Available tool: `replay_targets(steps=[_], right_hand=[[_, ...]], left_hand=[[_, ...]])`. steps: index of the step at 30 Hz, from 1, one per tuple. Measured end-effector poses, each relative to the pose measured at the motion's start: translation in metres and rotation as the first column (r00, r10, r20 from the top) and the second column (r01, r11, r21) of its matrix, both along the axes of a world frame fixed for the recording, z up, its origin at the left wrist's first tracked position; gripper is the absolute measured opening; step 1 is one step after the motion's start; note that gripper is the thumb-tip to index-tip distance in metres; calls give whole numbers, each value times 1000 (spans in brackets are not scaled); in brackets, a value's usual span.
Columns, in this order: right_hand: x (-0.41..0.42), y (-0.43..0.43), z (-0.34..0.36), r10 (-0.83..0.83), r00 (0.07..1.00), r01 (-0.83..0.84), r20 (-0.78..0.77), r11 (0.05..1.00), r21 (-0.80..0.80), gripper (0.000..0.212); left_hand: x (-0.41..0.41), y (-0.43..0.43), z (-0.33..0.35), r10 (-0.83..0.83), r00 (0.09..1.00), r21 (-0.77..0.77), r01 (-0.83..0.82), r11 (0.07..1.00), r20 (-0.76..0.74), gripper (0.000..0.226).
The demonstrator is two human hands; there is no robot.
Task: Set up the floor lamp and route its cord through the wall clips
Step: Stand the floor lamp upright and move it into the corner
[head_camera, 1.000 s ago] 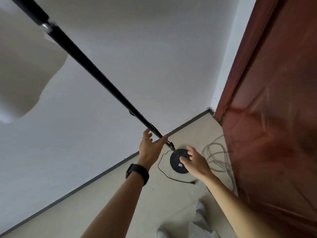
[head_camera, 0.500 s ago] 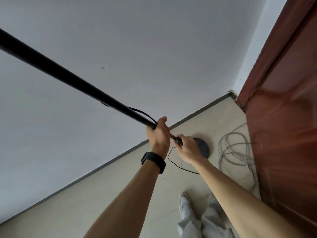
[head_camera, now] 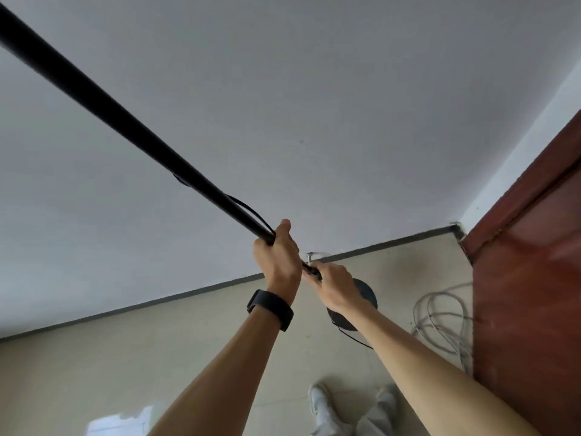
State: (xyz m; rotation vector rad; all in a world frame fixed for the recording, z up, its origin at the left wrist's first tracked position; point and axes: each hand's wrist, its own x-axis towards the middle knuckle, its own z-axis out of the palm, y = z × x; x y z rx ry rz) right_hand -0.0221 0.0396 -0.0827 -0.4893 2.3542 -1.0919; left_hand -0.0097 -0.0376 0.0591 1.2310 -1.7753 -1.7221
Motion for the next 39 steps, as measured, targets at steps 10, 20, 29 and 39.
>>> replay_targets(steps=[10, 20, 29, 39], right_hand=[[112, -131, 123, 176, 983, -178, -46, 983, -46, 55], [280, -303, 182, 501, 865, -501, -4, 865, -36, 31], [434, -464, 207, 707, 708, -706, -1, 707, 29, 47], [559, -679, 194, 882, 469, -878, -33, 470, 91, 53]], left_hand=[[138, -140, 133, 248, 947, -5, -255, 967, -203, 40], [354, -318, 184, 469, 800, 44, -490, 871, -374, 47], [506, -461, 204, 614, 702, -25, -666, 746, -361, 47], [631, -646, 200, 795, 521, -124, -852, 509, -312, 53]])
